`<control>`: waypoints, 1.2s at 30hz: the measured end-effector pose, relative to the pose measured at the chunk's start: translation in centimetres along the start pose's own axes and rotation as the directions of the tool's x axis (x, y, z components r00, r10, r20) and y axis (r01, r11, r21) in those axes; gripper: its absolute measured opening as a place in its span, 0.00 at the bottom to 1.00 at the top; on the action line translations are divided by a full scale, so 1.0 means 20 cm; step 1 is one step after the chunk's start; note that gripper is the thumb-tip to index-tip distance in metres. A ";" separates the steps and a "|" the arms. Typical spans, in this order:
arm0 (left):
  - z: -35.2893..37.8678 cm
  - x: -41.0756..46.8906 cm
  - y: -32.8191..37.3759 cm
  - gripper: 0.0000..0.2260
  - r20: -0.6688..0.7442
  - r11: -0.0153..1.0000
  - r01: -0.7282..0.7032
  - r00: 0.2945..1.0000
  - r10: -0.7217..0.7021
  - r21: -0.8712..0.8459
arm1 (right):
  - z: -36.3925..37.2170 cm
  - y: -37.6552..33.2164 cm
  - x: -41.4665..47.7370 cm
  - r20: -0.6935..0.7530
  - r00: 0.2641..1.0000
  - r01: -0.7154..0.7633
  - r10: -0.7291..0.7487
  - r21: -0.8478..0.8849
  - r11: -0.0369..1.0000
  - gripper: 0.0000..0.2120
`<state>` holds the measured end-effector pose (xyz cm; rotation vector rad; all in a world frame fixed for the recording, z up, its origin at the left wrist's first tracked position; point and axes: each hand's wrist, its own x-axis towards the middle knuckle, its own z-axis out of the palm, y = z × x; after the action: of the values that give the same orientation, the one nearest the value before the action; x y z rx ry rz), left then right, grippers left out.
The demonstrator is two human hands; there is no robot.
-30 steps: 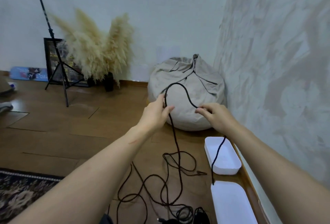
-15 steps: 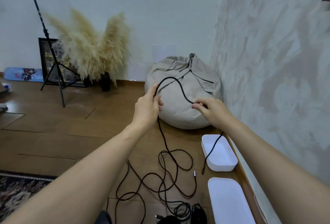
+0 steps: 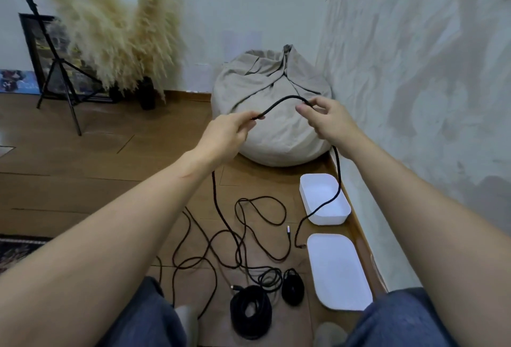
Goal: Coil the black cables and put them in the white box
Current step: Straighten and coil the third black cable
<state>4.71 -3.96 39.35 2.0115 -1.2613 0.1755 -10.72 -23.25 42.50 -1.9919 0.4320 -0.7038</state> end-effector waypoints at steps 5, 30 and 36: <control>0.01 0.01 0.07 0.15 0.036 0.984 -0.152 0.988 0.149 0.089 | 0.01 -0.08 -0.02 0.158 0.987 -0.001 0.018 -0.106 0.994 0.20; 0.02 0.01 -0.03 0.10 -0.001 0.985 -0.033 0.999 0.034 0.168 | -0.03 0.12 -0.03 0.162 0.985 0.144 -0.056 -0.610 0.779 0.08; -0.02 0.02 -0.10 0.11 -0.043 0.995 0.036 0.999 -0.032 0.097 | 0.00 0.07 -0.01 0.056 0.988 0.147 -0.145 -0.631 0.762 0.10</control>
<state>6.57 -3.54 38.78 2.1001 -1.2124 0.2661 -10.94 -23.90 41.19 -2.6950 0.5698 -0.7076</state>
